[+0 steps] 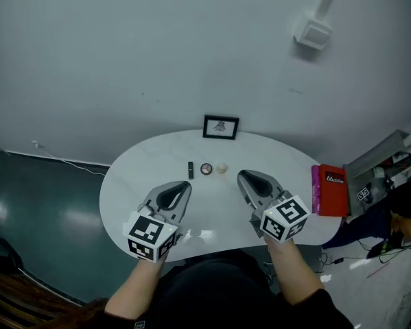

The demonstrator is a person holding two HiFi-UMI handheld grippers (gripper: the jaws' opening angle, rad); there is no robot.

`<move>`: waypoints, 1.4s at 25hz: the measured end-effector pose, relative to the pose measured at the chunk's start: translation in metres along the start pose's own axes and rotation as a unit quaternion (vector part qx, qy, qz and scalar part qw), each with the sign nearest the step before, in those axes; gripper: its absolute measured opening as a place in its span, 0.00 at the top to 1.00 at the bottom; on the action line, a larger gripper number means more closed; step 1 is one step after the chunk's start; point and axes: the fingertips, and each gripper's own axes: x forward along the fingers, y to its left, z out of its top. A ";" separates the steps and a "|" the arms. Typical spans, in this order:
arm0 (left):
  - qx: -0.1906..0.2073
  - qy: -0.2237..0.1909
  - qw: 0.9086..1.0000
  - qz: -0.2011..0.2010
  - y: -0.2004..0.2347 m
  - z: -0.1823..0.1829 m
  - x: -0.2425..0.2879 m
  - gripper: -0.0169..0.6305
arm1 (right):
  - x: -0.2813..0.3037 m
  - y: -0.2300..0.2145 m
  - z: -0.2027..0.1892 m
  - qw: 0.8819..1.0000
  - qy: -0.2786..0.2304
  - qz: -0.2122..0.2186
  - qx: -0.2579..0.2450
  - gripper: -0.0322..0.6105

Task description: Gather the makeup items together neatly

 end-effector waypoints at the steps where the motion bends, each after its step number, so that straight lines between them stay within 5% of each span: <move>1: -0.001 -0.002 1.000 0.000 -0.002 0.002 -0.002 0.94 | -0.007 0.006 0.005 1.000 -0.009 0.003 0.005 0.88; 14: 0.003 -0.022 1.000 0.016 -0.034 0.051 0.026 0.94 | -0.099 -0.023 0.080 0.993 -0.113 -0.032 -0.030 0.89; 35: 0.017 -0.027 0.998 0.046 -0.054 0.059 0.034 0.94 | -0.112 -0.041 0.069 0.993 -0.111 -0.027 -0.034 0.90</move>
